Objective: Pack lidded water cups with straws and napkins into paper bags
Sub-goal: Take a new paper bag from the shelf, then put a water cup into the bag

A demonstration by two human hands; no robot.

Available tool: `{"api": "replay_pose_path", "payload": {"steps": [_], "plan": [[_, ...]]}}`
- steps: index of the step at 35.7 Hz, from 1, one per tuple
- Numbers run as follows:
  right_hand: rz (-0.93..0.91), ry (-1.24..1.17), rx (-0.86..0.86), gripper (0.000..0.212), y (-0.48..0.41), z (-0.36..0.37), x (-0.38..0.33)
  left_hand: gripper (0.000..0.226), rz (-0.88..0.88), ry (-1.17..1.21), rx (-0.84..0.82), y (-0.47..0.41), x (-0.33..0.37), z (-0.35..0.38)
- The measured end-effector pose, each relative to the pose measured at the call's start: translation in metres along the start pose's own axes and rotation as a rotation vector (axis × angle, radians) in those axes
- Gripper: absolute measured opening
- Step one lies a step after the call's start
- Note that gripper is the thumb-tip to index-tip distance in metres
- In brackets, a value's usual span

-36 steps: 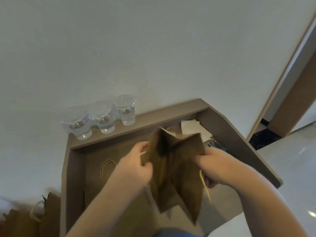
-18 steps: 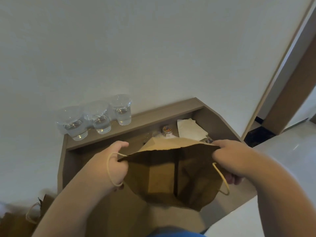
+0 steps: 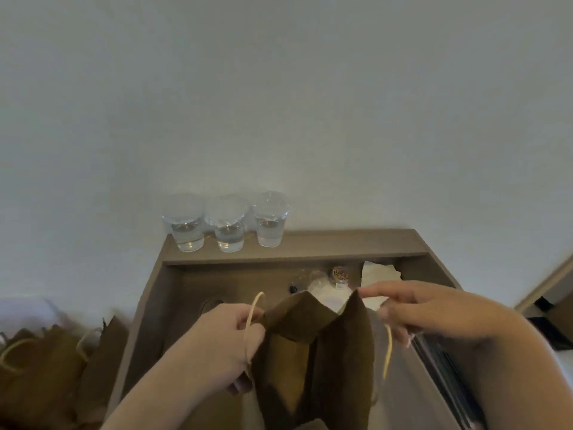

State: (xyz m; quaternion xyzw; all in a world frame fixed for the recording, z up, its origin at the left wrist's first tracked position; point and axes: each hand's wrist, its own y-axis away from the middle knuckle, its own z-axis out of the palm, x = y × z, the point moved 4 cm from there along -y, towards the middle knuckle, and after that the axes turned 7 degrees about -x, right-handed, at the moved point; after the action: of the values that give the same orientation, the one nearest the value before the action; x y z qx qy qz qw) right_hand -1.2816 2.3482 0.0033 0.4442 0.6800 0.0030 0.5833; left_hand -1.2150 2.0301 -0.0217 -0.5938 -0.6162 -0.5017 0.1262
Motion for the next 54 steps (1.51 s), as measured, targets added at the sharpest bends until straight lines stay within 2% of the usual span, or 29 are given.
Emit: {"api": "replay_pose_path", "payload": {"steps": [3, 6, 8, 13, 15, 17, 22, 29, 34, 38, 41, 44, 54], "plan": [[-0.101, -0.044, 0.104, 0.043, -0.012, -0.047, -0.021, 0.023, -0.063, 0.087, 0.086, -0.001, 0.0, -0.003], [-0.111, 0.103, 0.454, 0.026, -0.047, -0.089, -0.047, 0.019, -0.13, 0.141, 0.14, 0.0, -0.001, -0.003], [-0.118, 0.175, 0.598, 0.028, -0.08, -0.099, -0.068, 0.017, -0.176, 0.185, 0.158, 0.001, -0.002, 0.001], [-0.111, 0.359, 0.499, 0.091, -0.177, -0.091, -0.115, 0.02, -0.257, 0.274, 0.244, 0.006, 0.001, 0.007], [-0.089, 0.389, 0.461, 0.105, -0.208, -0.088, -0.126, 0.018, -0.285, 0.302, 0.291, 0.01, 0.002, 0.008], [-0.074, 0.421, 0.445, 0.111, -0.233, -0.085, -0.134, 0.019, -0.304, 0.312, 0.337, 0.013, 0.002, 0.009], [-0.116, 0.455, 0.491, 0.103, -0.262, -0.076, -0.145, 0.021, -0.356, 0.393, 0.401, 0.015, -0.006, 0.007], [-0.019, 0.542, 0.386, 0.118, -0.251, -0.072, -0.149, 0.021, -0.345, 0.424, 0.386, 0.012, -0.01, 0.003], [-0.002, 0.635, 0.384, 0.115, -0.186, -0.076, -0.164, 0.018, -0.339, 0.402, 0.357, -0.002, 0.005, 0.002], [-0.139, 0.693, 0.402, 0.116, -0.094, -0.069, -0.191, 0.018, -0.272, 0.378, 0.328, -0.019, 0.017, 0.005], [-0.2, 0.703, 0.385, 0.106, -0.034, -0.053, -0.199, 0.013, -0.213, 0.367, 0.28, -0.034, 0.026, 0.012], [-0.126, 0.757, 0.342, 0.096, -0.005, -0.034, -0.186, 0.018, -0.151, 0.329, 0.252, -0.047, 0.035, 0.019], [0.162, 0.986, 0.168, 0.096, -0.025, -0.001, -0.083, 0.017, -0.101, 0.305, 0.036, -0.077, 0.042, 0.055]]}}
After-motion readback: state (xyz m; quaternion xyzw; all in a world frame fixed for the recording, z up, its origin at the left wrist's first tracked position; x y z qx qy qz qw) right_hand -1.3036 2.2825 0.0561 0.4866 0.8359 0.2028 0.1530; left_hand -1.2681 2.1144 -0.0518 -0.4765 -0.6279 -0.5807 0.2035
